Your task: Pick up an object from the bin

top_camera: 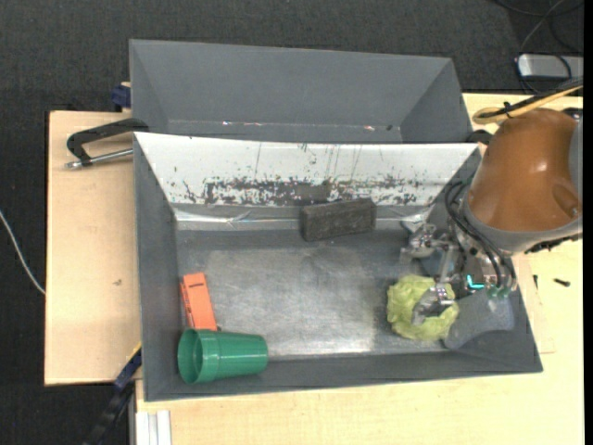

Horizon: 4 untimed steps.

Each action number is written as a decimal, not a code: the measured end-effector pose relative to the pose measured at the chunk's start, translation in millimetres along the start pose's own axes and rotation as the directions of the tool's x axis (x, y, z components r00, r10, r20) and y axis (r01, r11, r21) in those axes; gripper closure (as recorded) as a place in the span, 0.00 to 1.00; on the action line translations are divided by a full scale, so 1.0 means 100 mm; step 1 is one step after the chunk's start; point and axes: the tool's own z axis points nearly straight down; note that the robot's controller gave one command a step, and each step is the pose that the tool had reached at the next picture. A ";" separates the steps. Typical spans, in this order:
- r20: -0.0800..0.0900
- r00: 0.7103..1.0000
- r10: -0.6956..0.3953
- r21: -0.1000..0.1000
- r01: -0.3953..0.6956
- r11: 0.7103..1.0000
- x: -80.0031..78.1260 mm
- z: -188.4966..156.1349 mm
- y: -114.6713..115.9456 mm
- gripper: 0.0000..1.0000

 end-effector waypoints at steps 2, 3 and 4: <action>0.010 0.999 -0.038 0.001 0.038 0.999 0.02 0.71 -0.30 0.00; 0.011 0.990 -0.138 0.002 0.138 0.990 0.06 0.90 -0.45 0.00; 0.010 1.000 -0.021 0.000 0.021 1.000 0.05 0.63 -0.35 0.00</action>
Offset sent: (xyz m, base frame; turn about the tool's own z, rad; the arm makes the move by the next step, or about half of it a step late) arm -0.0059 -0.0379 -0.0921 -0.0470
